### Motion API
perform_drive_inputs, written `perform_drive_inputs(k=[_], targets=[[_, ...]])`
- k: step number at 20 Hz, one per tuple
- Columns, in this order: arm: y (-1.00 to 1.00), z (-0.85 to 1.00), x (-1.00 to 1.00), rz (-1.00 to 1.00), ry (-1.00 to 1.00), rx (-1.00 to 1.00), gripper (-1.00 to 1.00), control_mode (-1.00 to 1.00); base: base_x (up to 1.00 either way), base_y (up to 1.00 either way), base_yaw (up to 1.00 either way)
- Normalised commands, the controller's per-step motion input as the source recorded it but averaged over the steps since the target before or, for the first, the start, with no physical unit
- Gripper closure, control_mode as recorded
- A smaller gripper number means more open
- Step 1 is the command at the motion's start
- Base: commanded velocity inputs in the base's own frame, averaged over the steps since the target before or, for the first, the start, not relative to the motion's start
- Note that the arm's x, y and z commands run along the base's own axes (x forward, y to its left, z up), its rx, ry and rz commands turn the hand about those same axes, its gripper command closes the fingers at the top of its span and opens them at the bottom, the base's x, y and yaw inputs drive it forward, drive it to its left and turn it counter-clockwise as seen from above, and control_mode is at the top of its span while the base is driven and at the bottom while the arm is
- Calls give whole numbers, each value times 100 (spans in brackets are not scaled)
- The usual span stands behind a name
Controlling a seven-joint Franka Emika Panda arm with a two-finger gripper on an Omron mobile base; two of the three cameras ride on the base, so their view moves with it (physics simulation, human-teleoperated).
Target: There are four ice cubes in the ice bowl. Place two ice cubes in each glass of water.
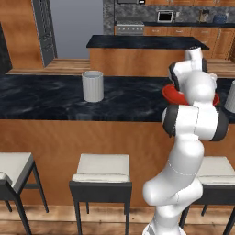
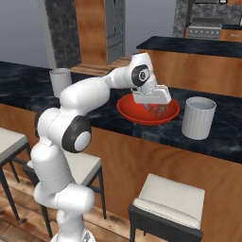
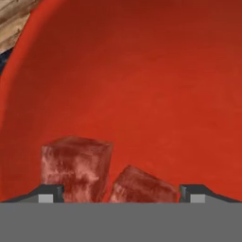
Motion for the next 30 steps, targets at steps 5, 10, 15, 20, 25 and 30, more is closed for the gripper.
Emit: perform_drive_inputs(k=[5,10,15,20,25,30], targets=[[39,-7,9,-19,1,14,-100,-100,0,0,0],[10,-25,55,-2,-9,9,-100,-100,0,0,0],[-11,-56,4,-1,-10,3,-100,-100,0,0,0],[-21,-46,0,-7,-9,2,-100,-100,0,0,0],[0,-46,0,-6,-14,1,-100,-100,0,0,0],[0,-63,10,-5,-12,0,100,-100,0,0,0]])
